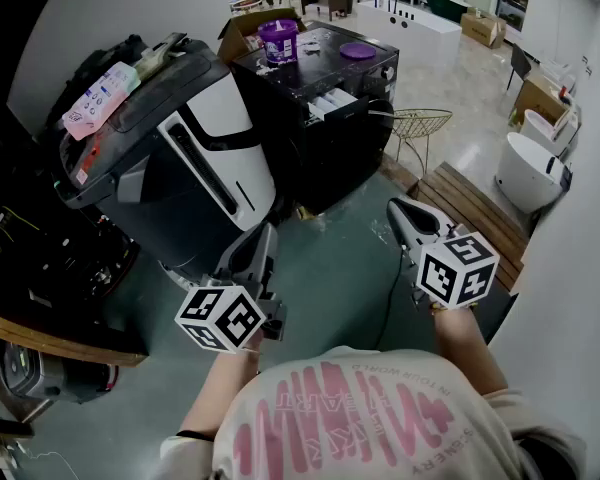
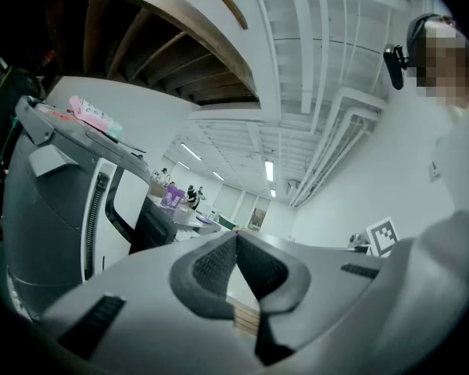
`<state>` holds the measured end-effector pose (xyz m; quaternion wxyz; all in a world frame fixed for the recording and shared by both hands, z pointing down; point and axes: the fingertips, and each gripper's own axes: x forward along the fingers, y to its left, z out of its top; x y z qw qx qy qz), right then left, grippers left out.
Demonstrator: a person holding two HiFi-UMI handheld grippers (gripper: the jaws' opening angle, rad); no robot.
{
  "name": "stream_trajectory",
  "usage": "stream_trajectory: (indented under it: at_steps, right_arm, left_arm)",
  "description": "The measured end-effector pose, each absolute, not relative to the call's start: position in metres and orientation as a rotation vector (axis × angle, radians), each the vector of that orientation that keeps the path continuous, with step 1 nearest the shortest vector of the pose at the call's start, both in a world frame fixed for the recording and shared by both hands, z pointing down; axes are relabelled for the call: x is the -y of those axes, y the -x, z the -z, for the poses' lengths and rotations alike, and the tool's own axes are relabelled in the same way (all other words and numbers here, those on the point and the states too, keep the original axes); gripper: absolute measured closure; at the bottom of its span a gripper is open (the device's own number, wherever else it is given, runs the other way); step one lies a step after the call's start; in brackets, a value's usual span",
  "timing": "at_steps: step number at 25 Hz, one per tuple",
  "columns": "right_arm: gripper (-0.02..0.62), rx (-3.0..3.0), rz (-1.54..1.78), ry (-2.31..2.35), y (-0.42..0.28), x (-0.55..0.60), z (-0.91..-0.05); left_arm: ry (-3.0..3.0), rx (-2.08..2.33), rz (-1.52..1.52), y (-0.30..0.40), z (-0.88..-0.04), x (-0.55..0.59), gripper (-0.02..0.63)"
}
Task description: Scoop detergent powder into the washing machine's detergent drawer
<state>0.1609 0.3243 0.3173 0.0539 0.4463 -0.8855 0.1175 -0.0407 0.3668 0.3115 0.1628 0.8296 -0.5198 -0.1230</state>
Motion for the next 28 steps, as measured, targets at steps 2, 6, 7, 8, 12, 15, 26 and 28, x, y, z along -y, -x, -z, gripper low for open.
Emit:
stream_trajectory:
  at_steps: [2,6,7,8,12,15,26,28]
  right_arm:
    - [0.598,2.686,-0.364,-1.339,-0.162,-0.324,-0.323]
    - [0.598,2.67,-0.392,-1.31,-0.163,-0.321,-0.339]
    - [0.597,2.665,-0.404,-1.305,-0.163,-0.319,-0.344]
    - [0.597,2.661,-0.418,-1.301,-0.162,-0.316,-0.348]
    - [0.598,2.634,-0.472,-1.296,-0.162,-0.303,-0.363]
    - [0.598,2.614,-0.508,-1.304,-0.16,-0.286,-0.372]
    - [0.598,2.602,-0.509,-1.314,-0.132,-0.172,-0.366]
    - [0.598,2.605,-0.496,-1.329,-0.126,-0.145,-0.356]
  left_arm:
    - [-2.363,1.491,0.352,0.038,-0.315,-0.368,0.606]
    - [-2.342,1.504,0.339,0.034,-0.327,-0.366,0.606]
    - [-2.334,1.505,0.334,0.035,-0.33,-0.365,0.606]
    - [-2.328,1.506,0.331,0.036,-0.332,-0.363,0.606]
    - [-2.308,1.515,0.319,0.039,-0.339,-0.349,0.606]
    - [-2.296,1.51,0.314,0.042,-0.344,-0.331,0.606]
    - [-2.332,1.476,0.31,0.065,-0.34,-0.209,0.607]
    - [-2.351,1.47,0.32,0.072,-0.332,-0.182,0.607]
